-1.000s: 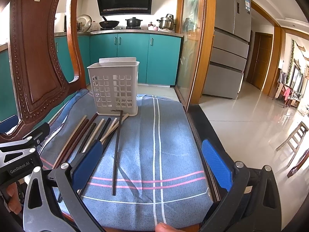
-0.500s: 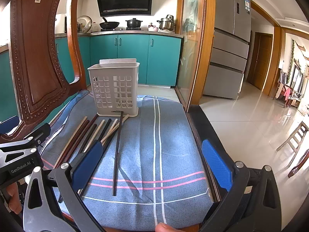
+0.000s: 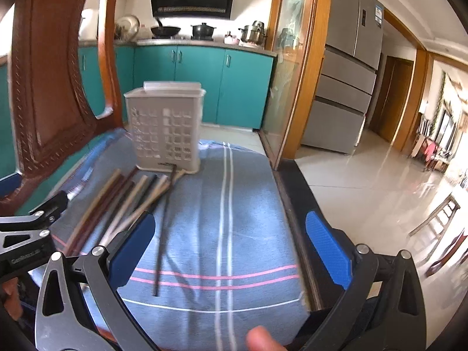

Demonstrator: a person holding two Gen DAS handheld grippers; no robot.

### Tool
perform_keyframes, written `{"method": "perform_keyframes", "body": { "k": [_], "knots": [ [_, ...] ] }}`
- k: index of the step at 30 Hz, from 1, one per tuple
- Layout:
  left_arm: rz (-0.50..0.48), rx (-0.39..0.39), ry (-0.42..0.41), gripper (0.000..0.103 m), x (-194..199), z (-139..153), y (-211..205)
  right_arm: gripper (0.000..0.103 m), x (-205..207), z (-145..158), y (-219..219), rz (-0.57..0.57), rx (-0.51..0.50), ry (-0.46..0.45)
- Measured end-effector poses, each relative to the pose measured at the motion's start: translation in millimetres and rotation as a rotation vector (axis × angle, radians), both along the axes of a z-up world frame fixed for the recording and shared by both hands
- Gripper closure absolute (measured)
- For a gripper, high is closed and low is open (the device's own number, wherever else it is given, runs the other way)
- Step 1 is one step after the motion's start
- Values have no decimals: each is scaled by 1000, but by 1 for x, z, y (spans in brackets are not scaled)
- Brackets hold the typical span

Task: Organize utensils
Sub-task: 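Move the right tool down over a dark brown chopstick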

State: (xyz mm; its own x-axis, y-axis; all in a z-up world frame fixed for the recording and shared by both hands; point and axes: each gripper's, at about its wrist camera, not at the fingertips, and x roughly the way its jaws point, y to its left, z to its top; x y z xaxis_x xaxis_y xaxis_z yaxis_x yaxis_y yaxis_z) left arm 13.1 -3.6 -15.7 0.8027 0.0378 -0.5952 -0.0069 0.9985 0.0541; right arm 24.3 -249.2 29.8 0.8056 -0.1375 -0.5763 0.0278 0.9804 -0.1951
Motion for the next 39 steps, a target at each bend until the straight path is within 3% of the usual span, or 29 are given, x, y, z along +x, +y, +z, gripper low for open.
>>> {"method": "perform_keyframes", "body": {
  "k": [2, 4, 8, 12, 15, 19, 22, 26, 30, 36, 39],
  "knots": [
    [-13, 5, 35, 3, 4, -6, -3, 2, 10, -6, -4, -8, 8, 49],
    [-20, 10, 70, 3, 8, -13, -5, 4, 22, -14, -8, 29, 76, 105],
    [-17, 17, 152, 3, 18, -30, -7, 40, 49, -31, -4, 66, 168, 210],
    [-21, 7, 160, 13, 22, -34, -7, 55, 85, -44, 15, 115, 220, 280],
    [-26, -12, 167, 25, 23, -36, -5, 56, 111, -47, 36, 160, 236, 310],
    [-8, -45, 171, 43, 27, -39, 0, 56, 139, -63, 64, 206, 177, 371],
    [10, -87, 174, 44, 32, -39, 7, 57, 154, -80, 71, 199, 167, 443],
    [12, -114, 186, 51, 37, -42, 8, 82, 158, -87, 59, 224, 265, 486],
    [10, -116, 179, 61, 39, -40, 7, 94, 153, -81, 44, 236, 271, 496],
    [-14, -180, 216, 62, 62, -26, 16, 97, 148, -74, -5, 217, 376, 511],
    [-57, -129, 246, 65, 84, -24, 6, 97, 149, -76, -28, 202, 441, 512]
  ]
}}
